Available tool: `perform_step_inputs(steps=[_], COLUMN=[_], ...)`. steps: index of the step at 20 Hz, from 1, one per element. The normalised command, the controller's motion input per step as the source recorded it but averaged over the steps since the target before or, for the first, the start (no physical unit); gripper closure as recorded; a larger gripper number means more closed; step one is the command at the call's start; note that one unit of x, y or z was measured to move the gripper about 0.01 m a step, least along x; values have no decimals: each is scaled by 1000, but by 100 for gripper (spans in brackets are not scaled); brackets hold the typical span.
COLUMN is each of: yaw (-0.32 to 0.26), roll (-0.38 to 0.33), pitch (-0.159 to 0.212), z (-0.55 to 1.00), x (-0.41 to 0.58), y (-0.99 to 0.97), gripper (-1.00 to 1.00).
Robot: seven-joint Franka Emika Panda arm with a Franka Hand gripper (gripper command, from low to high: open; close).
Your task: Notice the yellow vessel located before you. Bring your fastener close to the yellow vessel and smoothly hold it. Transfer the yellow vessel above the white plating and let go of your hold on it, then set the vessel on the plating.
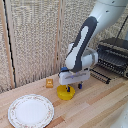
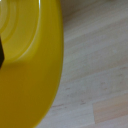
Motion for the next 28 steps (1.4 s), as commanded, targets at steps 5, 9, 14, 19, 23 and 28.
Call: perform_step_inputs(steps=[5, 9, 14, 19, 23, 28], yaw=[6, 6, 24, 12, 0, -7], roll=[-23, -24, -24, -6, 46, 85], pitch=[1, 0, 0, -15, -28, 3], z=[-15, -24, -74, 16, 469, 865], x=[0, 0, 21, 15, 52, 169], y=[62, 91, 126, 129, 101, 184], gripper=[100, 100, 100, 100, 100, 100])
